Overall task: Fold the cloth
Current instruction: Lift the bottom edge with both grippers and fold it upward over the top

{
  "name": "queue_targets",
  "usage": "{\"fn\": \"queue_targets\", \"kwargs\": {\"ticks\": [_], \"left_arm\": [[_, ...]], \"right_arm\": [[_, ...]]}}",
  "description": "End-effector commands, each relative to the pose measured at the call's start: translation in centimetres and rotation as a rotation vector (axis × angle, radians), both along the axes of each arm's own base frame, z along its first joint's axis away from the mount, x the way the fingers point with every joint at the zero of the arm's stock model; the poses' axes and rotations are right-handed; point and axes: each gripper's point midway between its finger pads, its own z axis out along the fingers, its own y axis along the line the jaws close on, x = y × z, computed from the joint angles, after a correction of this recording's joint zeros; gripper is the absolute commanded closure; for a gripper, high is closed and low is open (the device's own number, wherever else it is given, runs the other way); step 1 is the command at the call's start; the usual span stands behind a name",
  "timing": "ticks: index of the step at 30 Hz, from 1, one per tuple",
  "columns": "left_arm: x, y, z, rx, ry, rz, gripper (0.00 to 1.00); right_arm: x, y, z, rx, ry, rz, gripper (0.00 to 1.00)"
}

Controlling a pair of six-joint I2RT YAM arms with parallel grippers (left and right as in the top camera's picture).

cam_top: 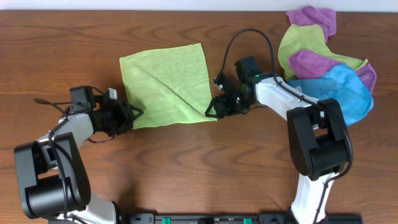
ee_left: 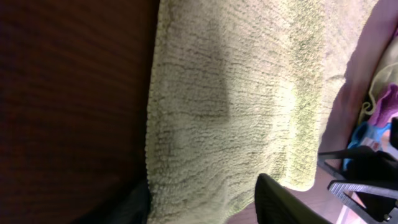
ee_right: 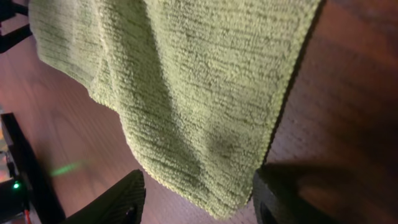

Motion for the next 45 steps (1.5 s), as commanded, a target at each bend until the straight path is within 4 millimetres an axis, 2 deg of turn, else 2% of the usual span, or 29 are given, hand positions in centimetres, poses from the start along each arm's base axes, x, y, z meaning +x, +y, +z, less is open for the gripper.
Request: {"fn": "queue_targets", "kwargs": {"ticks": [1,3,4,6,8,13,17,19,22,24,26,29,32,34,38,41,45], "left_arm": [[-1.4,0.1,-2.2,0.027,0.087,0.014,0.55],[-1.4,0.1,-2.2,0.026,0.087,0.014,0.66],[-1.4,0.1,-2.2,0.026,0.088,0.016,0.73],[-1.4,0.1,-2.2,0.024,0.09,0.019,0.86],[-1.4,0.1,-2.2,0.022,0.092,0.021,0.94],[-1.0,-0.4,-1.5,-0.019,0.072,0.009,0.94],[0.2,-1.6,0.6,-0.116,0.005,-0.026,0.94],[0.9,-2.0,1.8,-0.151,-0.03,-0.041,0.94],[2.1,-2.0,4.9,-0.163,-0.112,-0.048,0.94],[3.0,-1.4,7.3,-0.113,-0.193,-0.044,0.94],[3.8,-0.2,8.6,-0.019,-0.244,-0.012,0.94],[4.7,1.9,8.6,0.118,-0.266,0.051,0.94],[6.1,2.4,8.4,0.133,-0.307,0.066,0.94],[7.8,2.7,8.7,0.123,-0.355,0.105,0.94],[10.3,4.1,7.9,0.147,-0.378,0.189,0.94],[11.7,4.6,7.3,0.154,-0.371,0.193,0.94],[14.9,5.2,6.8,0.148,-0.38,0.189,0.94]], "right_arm": [[-2.3,-1.4,-3.9,-0.11,0.094,0.002,0.46],[-2.3,-1.4,-3.9,-0.111,0.097,0.002,0.55],[-2.3,-1.4,-3.9,-0.111,0.098,0.002,0.67],[-2.3,-1.4,-3.9,-0.111,0.097,0.001,0.85],[-2.2,-1.4,-3.9,-0.111,0.1,-0.008,0.98],[-2.1,-1.0,-3.6,-0.09,0.107,-0.015,0.99],[-1.8,0.1,-1.6,-0.019,0.113,-0.007,0.99],[-1.4,0.2,-0.3,-0.014,0.095,-0.007,0.99],[-0.2,0.6,3.2,0.01,0.016,-0.008,0.99],[1.1,0.8,5.7,0.025,-0.05,-0.033,0.99],[2.8,0.8,7.3,0.016,-0.122,-0.072,0.98],[5.0,1.4,8.4,0.041,-0.203,-0.112,0.98],[7.2,2.1,9.1,0.087,-0.263,-0.158,0.99],[8.9,2.7,9.6,0.126,-0.309,-0.193,0.98],[12.1,3.8,9.3,0.176,-0.355,-0.237,0.98],[14.0,4.5,8.9,0.181,-0.361,-0.24,0.99],[17.0,5.5,8.5,0.19,-0.377,-0.242,0.98]]}}
